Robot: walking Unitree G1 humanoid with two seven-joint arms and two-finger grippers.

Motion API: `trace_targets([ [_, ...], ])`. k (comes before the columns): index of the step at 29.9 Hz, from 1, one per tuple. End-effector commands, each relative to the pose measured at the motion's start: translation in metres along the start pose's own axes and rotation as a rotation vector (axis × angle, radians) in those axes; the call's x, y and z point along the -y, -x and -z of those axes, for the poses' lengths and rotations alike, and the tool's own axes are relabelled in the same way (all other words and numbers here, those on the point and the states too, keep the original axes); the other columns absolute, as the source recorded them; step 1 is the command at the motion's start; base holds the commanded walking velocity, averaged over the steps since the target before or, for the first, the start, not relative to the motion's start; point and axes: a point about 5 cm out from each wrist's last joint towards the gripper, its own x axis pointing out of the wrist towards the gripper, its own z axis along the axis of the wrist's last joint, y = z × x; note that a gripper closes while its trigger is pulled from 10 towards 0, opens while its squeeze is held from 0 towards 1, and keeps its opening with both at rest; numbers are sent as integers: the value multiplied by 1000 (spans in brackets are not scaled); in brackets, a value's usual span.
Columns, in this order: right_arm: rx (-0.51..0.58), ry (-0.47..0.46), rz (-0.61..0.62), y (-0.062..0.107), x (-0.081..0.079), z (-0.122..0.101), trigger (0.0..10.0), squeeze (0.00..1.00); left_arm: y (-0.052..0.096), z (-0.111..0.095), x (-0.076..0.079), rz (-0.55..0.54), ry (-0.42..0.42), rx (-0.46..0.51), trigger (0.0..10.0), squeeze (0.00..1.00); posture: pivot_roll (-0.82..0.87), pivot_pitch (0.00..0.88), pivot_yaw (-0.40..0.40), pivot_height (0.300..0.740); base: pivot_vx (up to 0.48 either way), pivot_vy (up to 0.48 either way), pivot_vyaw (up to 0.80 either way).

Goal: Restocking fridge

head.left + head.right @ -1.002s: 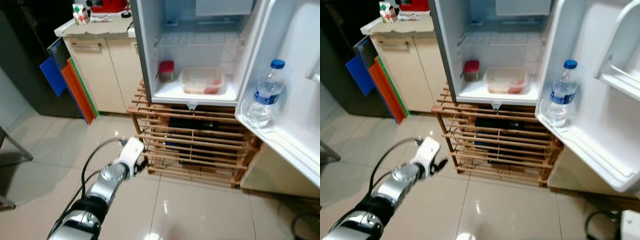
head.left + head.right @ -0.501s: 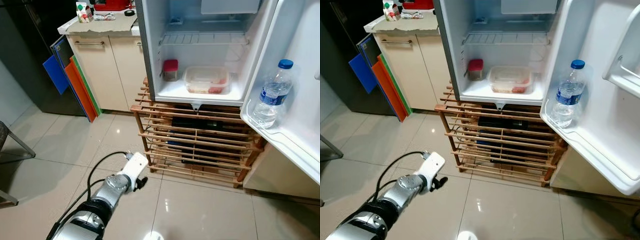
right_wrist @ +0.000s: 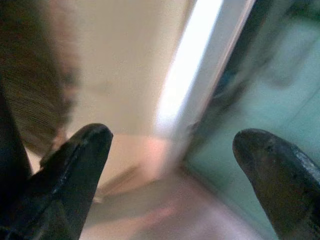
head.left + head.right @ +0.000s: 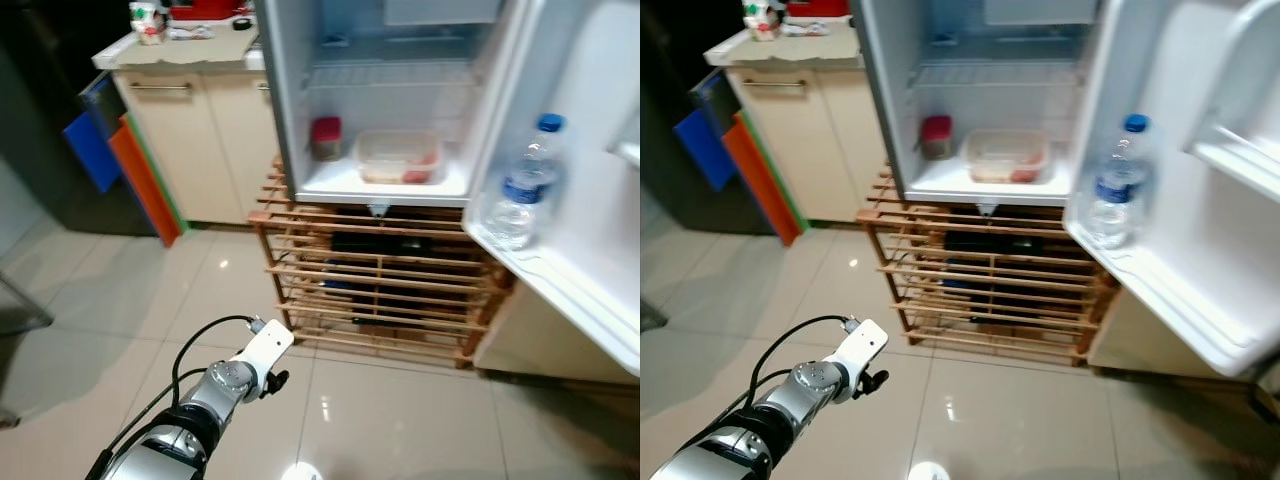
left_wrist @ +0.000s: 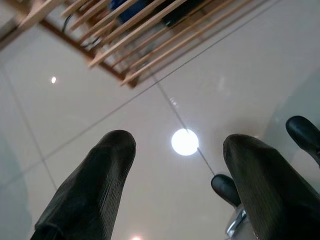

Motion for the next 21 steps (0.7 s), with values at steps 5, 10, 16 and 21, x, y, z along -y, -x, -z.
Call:
trace_targets([
  [5, -8, -124, -596, 38, -88, -11, 10000, 0, 0, -5, -4, 9, -26, 2, 10000, 0, -160, 52, 99, 740, 0, 0, 0],
  [10, -142, -178, -881, 76, -110, 1, 10000, 0, 0, -1, 0, 45, -52, -32, 10000, 0, -163, 52, 97, 740, 0, 0, 0],
  [16, -375, -136, -1168, 120, -106, 34, 10000, 0, 0, 9, 3, 72, -47, -89, 10000, 0, -161, 49, 99, 740, 0, 0, 0],
  [21, -423, -99, -1047, 109, -96, 46, 10000, 0, 3, 26, 3, 89, 13, -168, 10000, 0, -155, 44, 104, 740, 0, 0, 0],
])
